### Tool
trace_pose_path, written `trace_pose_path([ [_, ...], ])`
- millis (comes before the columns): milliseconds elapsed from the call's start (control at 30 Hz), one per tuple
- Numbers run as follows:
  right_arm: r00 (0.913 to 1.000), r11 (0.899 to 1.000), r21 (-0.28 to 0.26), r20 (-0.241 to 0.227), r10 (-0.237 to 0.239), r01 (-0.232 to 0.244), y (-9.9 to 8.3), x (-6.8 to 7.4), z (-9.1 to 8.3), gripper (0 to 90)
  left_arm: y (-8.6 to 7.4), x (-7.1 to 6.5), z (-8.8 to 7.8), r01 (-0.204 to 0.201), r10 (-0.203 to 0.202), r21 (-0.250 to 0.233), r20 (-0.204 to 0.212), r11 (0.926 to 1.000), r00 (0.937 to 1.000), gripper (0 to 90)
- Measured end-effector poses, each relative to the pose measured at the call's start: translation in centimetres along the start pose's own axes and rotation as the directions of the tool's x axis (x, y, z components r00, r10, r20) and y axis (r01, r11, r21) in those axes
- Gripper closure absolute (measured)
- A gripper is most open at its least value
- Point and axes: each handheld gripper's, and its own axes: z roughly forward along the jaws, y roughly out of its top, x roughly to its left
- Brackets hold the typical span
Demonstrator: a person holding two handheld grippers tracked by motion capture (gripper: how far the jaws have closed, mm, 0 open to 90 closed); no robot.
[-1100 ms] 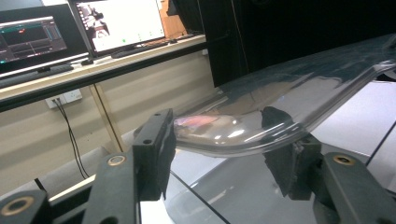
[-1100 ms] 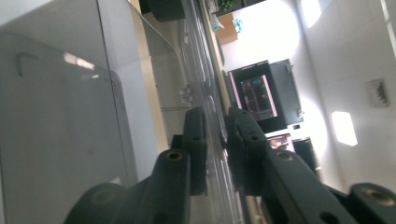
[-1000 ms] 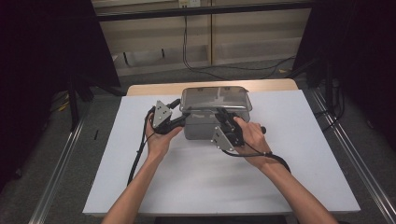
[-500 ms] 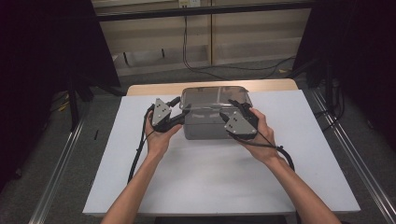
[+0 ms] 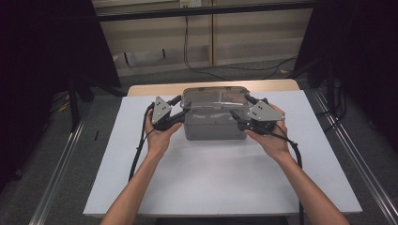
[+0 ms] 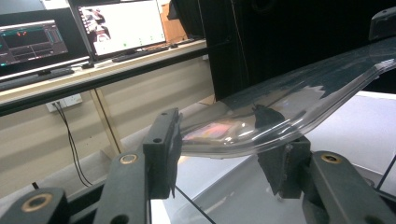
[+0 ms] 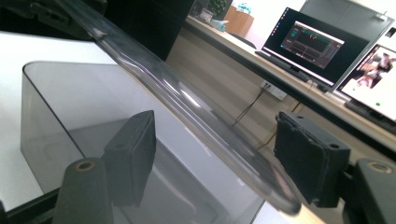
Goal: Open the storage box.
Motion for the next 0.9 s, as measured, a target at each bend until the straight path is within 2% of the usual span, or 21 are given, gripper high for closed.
trace_pose_path([
  [233, 0.9961, 0.996, -0.034, -0.026, 0.084, -0.085, -0.4, -1.0, 0.1, 30.7, 0.2, 0.3, 0.1, 0.025, -0.025, 0.008, 0.009, 0.9997, 0.9996, 52.9],
  [333, 0.9931, 0.992, -0.043, -0.024, 0.115, -0.116, -0.5, -1.3, 0.2, 29.9, 0.5, 0.4, 0.1, 0.02, -0.02, 0.012, 0.008, 0.9997, 0.9998, 53.2],
  [600, 0.9898, 0.988, -0.054, -0.021, 0.141, -0.142, -1.1, -2.0, 0.7, 35.4, 0.9, 0.6, 0.2, 0.01, -0.01, 0.019, 0.009, 0.9998, 0.9999, 54.1],
  [767, 0.9831, 0.981, -0.067, -0.016, 0.183, -0.183, -1.5, -3.1, 1.2, 37.6, 1.0, 0.7, 0.3, 0.017, -0.017, 0.019, 0.01, 0.9997, 0.9998, 54.5],
  [900, 0.9833, 0.982, -0.055, -0.016, 0.181, -0.182, -1.8, -3.5, 1.6, 38.9, 1.2, 0.9, 0.4, 0.029, -0.029, 0.015, 0.008, 0.9995, 0.9995, 55.1],
])
